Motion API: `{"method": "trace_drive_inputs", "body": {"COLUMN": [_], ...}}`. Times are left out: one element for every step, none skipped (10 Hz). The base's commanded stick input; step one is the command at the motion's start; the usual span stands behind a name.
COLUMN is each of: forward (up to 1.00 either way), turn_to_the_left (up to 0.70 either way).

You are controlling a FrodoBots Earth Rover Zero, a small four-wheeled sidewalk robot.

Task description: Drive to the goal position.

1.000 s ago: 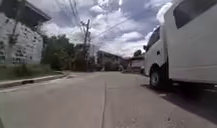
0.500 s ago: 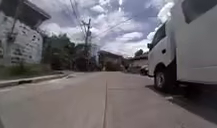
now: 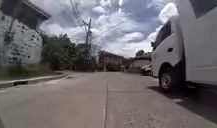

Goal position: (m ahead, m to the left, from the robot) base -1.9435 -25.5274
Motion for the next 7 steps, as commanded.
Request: {"method": "trace_drive_inputs", "body": {"forward": [0.50,0.50,0.50,0.50,0.50,0.50,0.50], "turn_to_the_left": [0.00,0.00,0.00,0.00,-0.15,-0.38,-0.50]}}
